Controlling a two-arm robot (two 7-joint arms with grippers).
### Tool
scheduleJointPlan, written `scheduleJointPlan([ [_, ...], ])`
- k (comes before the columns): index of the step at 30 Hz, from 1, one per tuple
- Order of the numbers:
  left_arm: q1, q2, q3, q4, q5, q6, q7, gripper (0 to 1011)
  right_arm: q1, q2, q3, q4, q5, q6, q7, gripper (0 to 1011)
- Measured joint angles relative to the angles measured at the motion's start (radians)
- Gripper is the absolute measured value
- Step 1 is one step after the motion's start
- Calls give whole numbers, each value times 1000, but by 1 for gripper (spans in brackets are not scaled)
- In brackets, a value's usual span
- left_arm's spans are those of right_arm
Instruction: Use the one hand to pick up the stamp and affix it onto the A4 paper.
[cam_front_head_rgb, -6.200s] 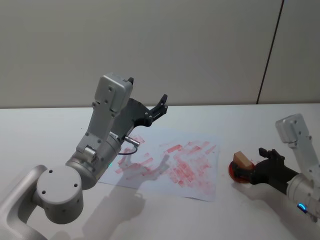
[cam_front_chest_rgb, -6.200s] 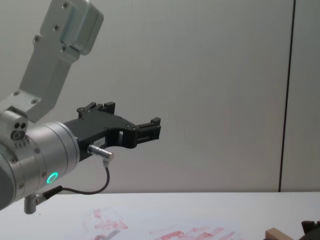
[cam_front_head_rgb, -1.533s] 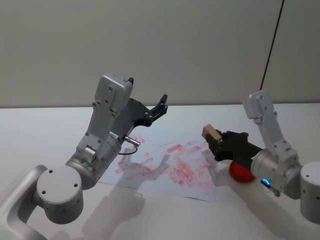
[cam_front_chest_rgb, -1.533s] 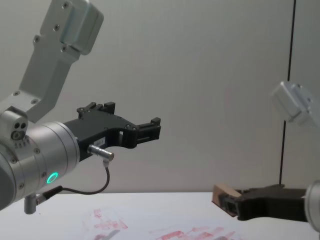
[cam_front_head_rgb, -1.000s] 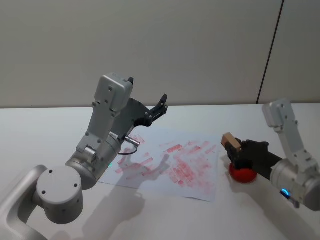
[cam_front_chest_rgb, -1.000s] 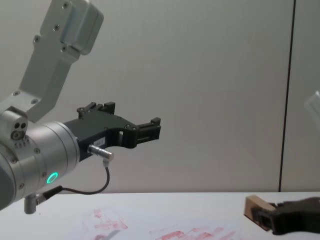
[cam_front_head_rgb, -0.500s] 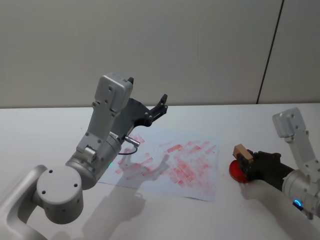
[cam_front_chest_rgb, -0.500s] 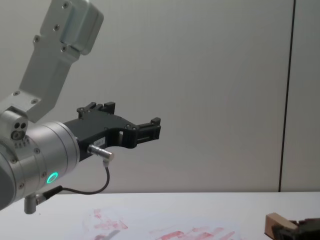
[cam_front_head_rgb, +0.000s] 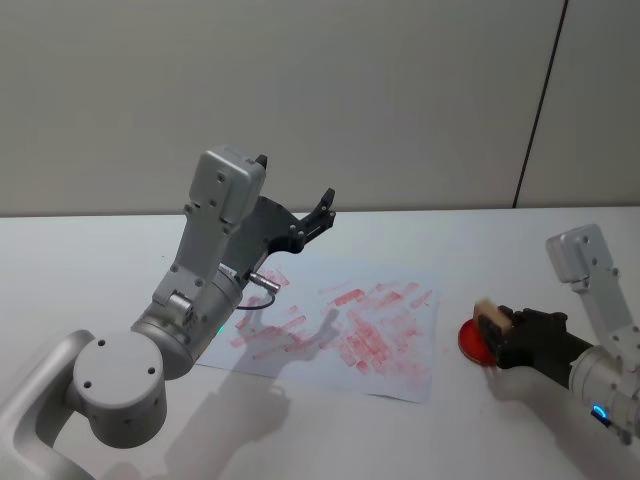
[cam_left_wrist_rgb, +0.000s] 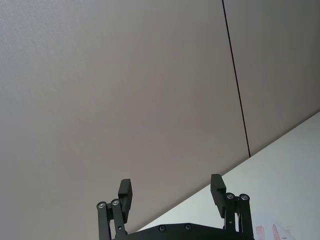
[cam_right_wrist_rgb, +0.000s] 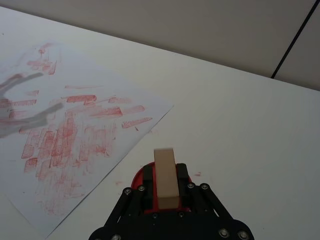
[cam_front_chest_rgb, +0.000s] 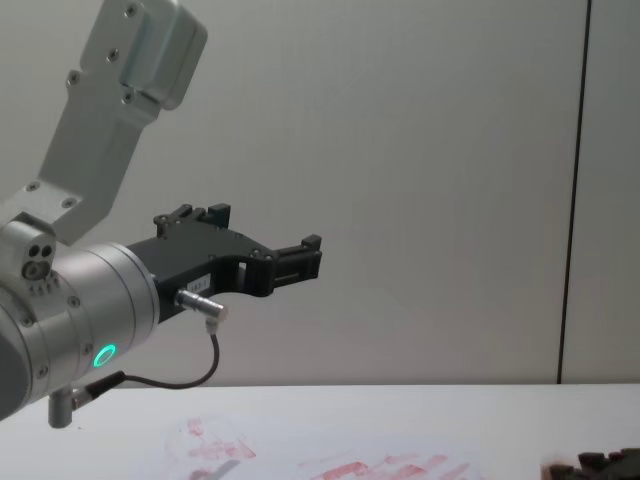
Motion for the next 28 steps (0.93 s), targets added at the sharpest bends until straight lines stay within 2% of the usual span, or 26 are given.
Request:
scheduleJointPlan([
  [4, 0, 0, 0, 0, 0, 0, 0, 1001, 0, 0, 0, 2, -4, -1, 1, 372],
  [5, 0, 0, 0, 0, 0, 0, 0, 1001, 0, 0, -1, 3, -5, -1, 1, 434],
  [11, 0, 0, 0, 0, 0, 0, 0, 1001, 0, 1, -1, 5, -7, -2, 1, 592],
  [13, 0, 0, 0, 0, 0, 0, 0, 1001, 0, 1, -2, 6, -8, -3, 2, 682],
  [16, 0, 0, 0, 0, 0, 0, 0, 1001, 0, 1, -2, 7, -9, -3, 2, 735],
  [20, 0, 0, 0, 0, 0, 0, 0, 1002, 0, 1, -2, 8, -10, -3, 2, 901],
  [21, 0, 0, 0, 0, 0, 0, 0, 1001, 0, 1, -2, 8, -10, -3, 2, 901],
  [24, 0, 0, 0, 0, 0, 0, 0, 1001, 0, 1, -2, 8, -11, -4, 2, 993],
  [28, 0, 0, 0, 0, 0, 0, 0, 1002, 0, 1, -2, 9, -11, -4, 2, 1001],
])
